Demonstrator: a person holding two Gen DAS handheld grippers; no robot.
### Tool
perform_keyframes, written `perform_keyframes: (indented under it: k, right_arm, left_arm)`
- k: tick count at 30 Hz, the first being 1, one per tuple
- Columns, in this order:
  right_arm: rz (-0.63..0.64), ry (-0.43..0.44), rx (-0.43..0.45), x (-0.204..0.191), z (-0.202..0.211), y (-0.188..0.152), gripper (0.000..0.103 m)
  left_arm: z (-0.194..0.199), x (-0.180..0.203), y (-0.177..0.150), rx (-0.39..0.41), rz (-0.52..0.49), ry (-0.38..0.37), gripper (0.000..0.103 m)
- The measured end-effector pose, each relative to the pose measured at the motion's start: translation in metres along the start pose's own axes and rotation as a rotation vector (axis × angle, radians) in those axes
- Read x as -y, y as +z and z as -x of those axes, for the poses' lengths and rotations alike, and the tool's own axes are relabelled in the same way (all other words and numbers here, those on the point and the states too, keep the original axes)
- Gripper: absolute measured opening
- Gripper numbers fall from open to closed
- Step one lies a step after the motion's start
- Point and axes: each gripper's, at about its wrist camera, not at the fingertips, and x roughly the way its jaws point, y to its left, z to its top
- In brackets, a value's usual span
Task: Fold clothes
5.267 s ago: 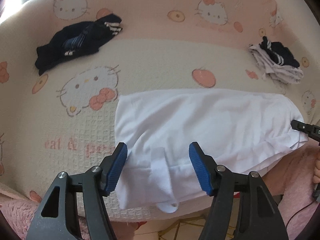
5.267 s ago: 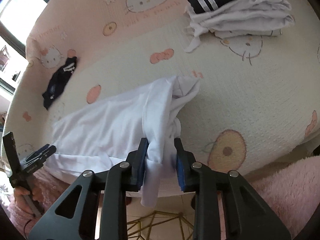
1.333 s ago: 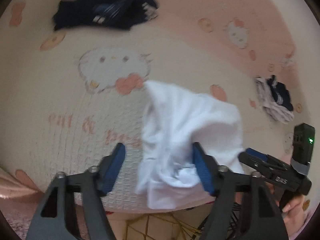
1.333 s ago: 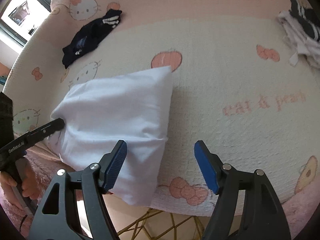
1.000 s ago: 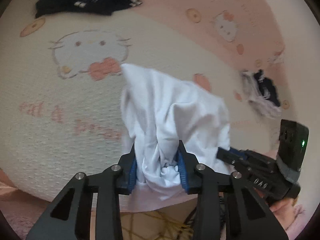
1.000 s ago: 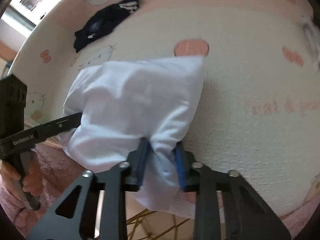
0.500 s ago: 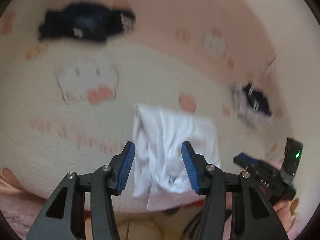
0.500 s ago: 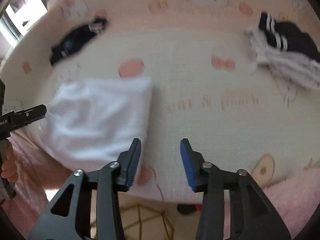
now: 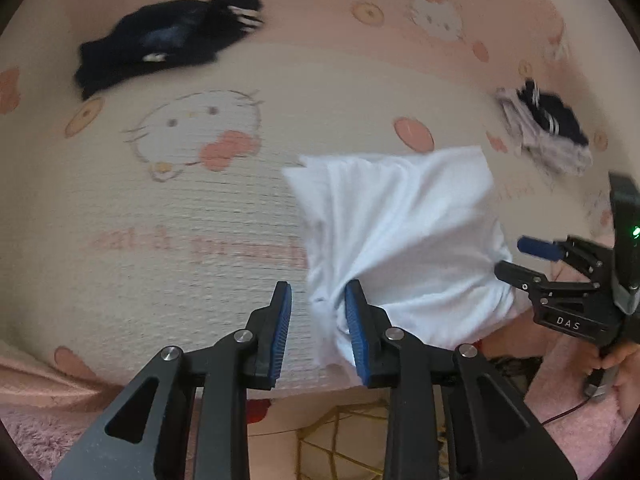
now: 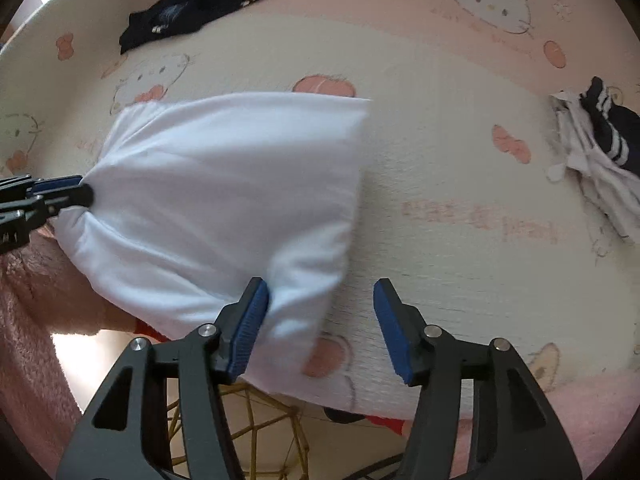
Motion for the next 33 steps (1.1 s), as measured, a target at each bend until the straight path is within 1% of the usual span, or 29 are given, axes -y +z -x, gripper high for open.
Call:
perform_keyframes:
  k: [2, 3, 4, 5, 6, 7, 8, 10, 11, 12, 13, 14, 15, 17, 18, 19, 20, 21, 22, 23, 25, 28, 29, 31, 33]
  right_arm:
    - [-0.025, -0.024, 0.005, 0.008, 0.003, -0.002, 0.057]
    - [-0.037, -0.02, 0.023, 0.012, 0.007, -0.002, 0.057]
    - [-0.047, 0.0, 0.049, 0.013, 0.011, -0.001, 0.057]
    - [-0.051, 0.023, 0.071, 0.013, 0.018, -0.001, 0.057]
    - [-0.046, 0.046, 0.09, 0.01, 0.022, -0.001, 0.057]
    - [-0.036, 0.07, 0.108, 0.007, 0.023, 0.0, 0.058]
    - [-0.017, 0.076, 0.107, 0.002, 0.022, 0.001, 0.058]
    - [0.039, 0.001, 0.027, -0.014, 0.001, 0.001, 0.058]
    - [0.061, -0.039, -0.01, -0.017, -0.007, -0.005, 0.058]
    - [0.056, -0.053, -0.022, -0.012, -0.007, -0.009, 0.064]
    - [0.037, -0.054, -0.021, -0.007, -0.005, -0.01, 0.065]
    - [0.019, -0.055, -0.022, -0.001, -0.002, -0.011, 0.065]
    - [0.001, -0.067, -0.022, 0.006, 0.001, -0.012, 0.065]
    - [-0.037, -0.059, 0.009, 0.017, 0.012, -0.013, 0.065]
    - [-0.055, -0.05, 0.028, 0.022, 0.018, -0.013, 0.065]
    - [-0.073, -0.025, 0.054, 0.025, 0.025, -0.012, 0.065]
    - [-0.09, 0.008, 0.085, 0.028, 0.032, -0.009, 0.065]
    - [-0.093, 0.026, 0.103, 0.029, 0.036, -0.004, 0.065]
    - [-0.088, 0.034, 0.113, 0.029, 0.038, 0.003, 0.065]
    - [-0.069, 0.027, 0.115, 0.027, 0.039, 0.009, 0.065]
    - [-0.001, -0.015, 0.112, 0.022, 0.037, 0.021, 0.065]
    - [0.068, -0.048, 0.129, 0.02, 0.03, 0.043, 0.065]
    - [0.065, -0.041, 0.132, 0.022, 0.025, 0.046, 0.065]
    - [-0.003, -0.001, 0.097, 0.033, 0.004, 0.05, 0.065]
    - [-0.062, 0.016, 0.059, 0.04, -0.007, 0.053, 0.065]
  left_arm:
    - [0.01, -0.003, 0.0, 0.049, 0.024, -0.059, 0.03]
    - [0.015, -0.003, 0.0, 0.072, 0.026, -0.108, 0.03]
    - [0.019, 0.0, 0.0, 0.084, 0.015, -0.155, 0.03]
    - [0.02, 0.005, -0.002, 0.081, -0.006, -0.173, 0.03]
    - [0.018, 0.009, -0.005, 0.062, -0.038, -0.161, 0.03]
    - [0.012, 0.013, -0.008, 0.029, -0.073, -0.132, 0.03]
    - [0.006, 0.015, -0.011, -0.003, -0.098, -0.098, 0.03]
    - [-0.009, 0.017, -0.015, -0.065, -0.137, -0.028, 0.03]
    - [-0.01, 0.015, -0.016, -0.072, -0.137, -0.003, 0.033]
    - [-0.009, 0.01, -0.015, -0.067, -0.124, 0.017, 0.035]
    - [-0.008, 0.006, -0.014, -0.062, -0.112, 0.037, 0.035]
    - [-0.006, 0.0, -0.013, -0.055, -0.091, 0.038, 0.035]
    - [-0.001, -0.008, -0.01, -0.032, -0.048, 0.02, 0.035]
    - [0.01, -0.021, -0.001, 0.036, 0.023, -0.011, 0.035]
    - [0.015, -0.026, 0.003, 0.063, 0.05, -0.039, 0.035]
    - [0.02, -0.032, 0.009, 0.095, 0.079, -0.086, 0.035]
    - [0.024, -0.035, 0.016, 0.129, 0.098, -0.128, 0.032]
    - [0.027, -0.034, 0.025, 0.152, 0.096, -0.167, 0.032]
    - [0.026, -0.032, 0.033, 0.156, 0.083, -0.187, 0.032]
    - [0.023, -0.029, 0.039, 0.147, 0.062, -0.19, 0.031]
    - [0.009, -0.023, 0.052, 0.115, 0.019, -0.19, 0.028]
    - [-0.019, -0.013, 0.058, 0.026, -0.004, -0.18, 0.027]
    - [-0.027, -0.01, 0.057, -0.003, -0.008, -0.174, 0.027]
    - [-0.04, -0.006, 0.053, -0.051, -0.015, -0.157, 0.027]
    - [-0.042, -0.002, 0.049, -0.071, -0.026, -0.148, 0.027]
